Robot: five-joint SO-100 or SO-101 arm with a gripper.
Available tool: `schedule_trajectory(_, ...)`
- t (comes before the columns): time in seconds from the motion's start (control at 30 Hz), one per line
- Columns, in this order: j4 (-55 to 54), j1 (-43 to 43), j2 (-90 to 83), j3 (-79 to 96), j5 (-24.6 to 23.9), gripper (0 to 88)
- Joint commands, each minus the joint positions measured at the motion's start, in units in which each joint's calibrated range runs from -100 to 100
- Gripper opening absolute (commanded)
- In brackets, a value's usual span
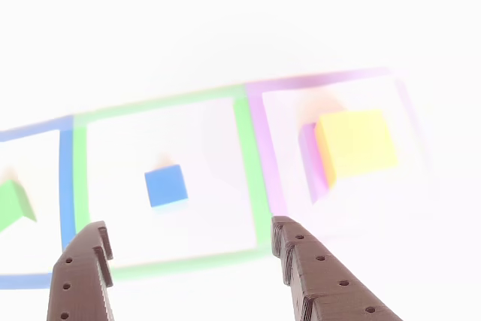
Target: Tower of hanoi
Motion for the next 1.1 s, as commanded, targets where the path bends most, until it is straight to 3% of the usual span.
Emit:
schedule_trajectory(0.0, -18.3, 1.0, -1.8, 13.0, 0.0, 26.6)
schedule_trajectory(0.5, -73.7, -0.9, 27.3, 33.2, 0.0, 27.1)
schedule_trajectory(1.07, -105.4, -3.5, 64.4, 23.8, 0.0, 26.8)
